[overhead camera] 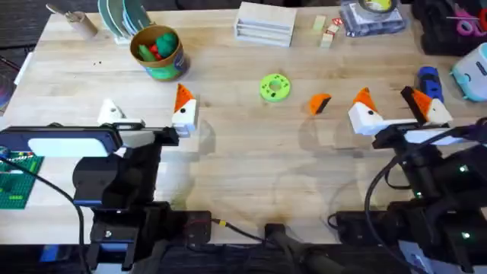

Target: Pick up the gripper from the table and insert it into the empty holder that is missing its gripper. Then pick up a screw, insert it into the mounting hole, and use the screwdriver to tighten it. Finally, clean up the table by picking up the vegetable and placing it into the bucket.

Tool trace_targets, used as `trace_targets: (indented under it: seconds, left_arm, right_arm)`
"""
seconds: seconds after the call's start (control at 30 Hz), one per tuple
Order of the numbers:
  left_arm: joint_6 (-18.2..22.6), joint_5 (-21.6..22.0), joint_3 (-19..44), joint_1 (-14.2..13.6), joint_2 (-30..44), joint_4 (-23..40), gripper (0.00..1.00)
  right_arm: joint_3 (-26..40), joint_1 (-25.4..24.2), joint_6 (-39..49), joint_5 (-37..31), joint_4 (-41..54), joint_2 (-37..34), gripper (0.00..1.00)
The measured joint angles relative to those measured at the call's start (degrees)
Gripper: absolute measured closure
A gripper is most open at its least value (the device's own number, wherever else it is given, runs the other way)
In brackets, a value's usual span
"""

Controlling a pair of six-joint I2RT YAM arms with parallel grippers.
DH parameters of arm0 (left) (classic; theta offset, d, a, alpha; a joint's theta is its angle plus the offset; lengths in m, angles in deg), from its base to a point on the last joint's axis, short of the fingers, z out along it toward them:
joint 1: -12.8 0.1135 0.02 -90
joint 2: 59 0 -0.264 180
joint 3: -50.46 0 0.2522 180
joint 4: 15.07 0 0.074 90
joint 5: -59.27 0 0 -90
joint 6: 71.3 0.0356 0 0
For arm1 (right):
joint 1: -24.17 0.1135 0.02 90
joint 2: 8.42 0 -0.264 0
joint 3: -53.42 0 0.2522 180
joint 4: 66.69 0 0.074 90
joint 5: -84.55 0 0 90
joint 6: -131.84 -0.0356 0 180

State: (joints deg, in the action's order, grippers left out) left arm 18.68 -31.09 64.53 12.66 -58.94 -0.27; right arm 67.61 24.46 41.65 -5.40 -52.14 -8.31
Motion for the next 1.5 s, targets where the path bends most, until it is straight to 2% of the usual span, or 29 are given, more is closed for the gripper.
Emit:
trace_targets:
  seconds: [0.17, 0.3, 0.5, 0.6, 0.73, 0.8, 0.9, 1.07, 1.23, 1.5]
  left_arm:
    - [0.00, -0.06, 0.15, 0.00, 0.00, 0.28, 0.008]
    - [0.02, -0.22, 3.40, 0.00, 0.25, 8.18, 0.008]
    - [0.13, -0.26, 18.67, 0.00, 7.23, 24.32, 0.008]
    - [0.61, -0.26, 27.02, 0.00, 14.17, 31.69, 0.008]
    - [3.44, -0.26, 36.78, 0.00, 25.40, 39.13, 0.008]
    - [4.68, -0.26, 40.06, 0.00, 30.48, 40.04, 0.008]
    - [5.78, -0.26, 42.44, 0.00, 36.73, 38.22, 0.008]
    - [6.52, -0.26, 42.71, 0.00, 43.98, 37.75, 0.008]
    - [6.77, -0.26, 42.71, 0.00, 49.78, 37.73, 0.008]
    - [6.90, -0.26, 42.71, 0.00, 59.85, 37.51, 0.021]
  right_arm:
    - [0.17, 0.00, -1.10, 0.12, 0.22, 0.00, 0.010]
    - [2.45, 0.00, -2.62, 0.46, 4.82, 0.00, 0.010]
    - [11.16, 0.00, -3.29, 0.92, 13.09, -2.29, 0.010]
    - [17.85, 0.00, -3.33, 0.92, 16.54, -5.79, 0.010]
    - [26.99, 0.00, -3.51, 1.01, 20.75, -13.26, 0.010]
    - [30.98, 0.00, -3.69, 1.26, 22.53, -17.69, 0.010]
    - [35.34, 0.00, -3.72, 2.04, 23.28, -24.33, 0.010]
    - [37.20, 0.00, -3.89, 3.40, 21.75, -31.87, 0.010]
    - [37.20, 0.00, -3.91, 3.91, 21.91, -35.25, 0.010]
    - [37.20, 0.00, -3.91, 3.93, 21.88, -35.83, 0.010]
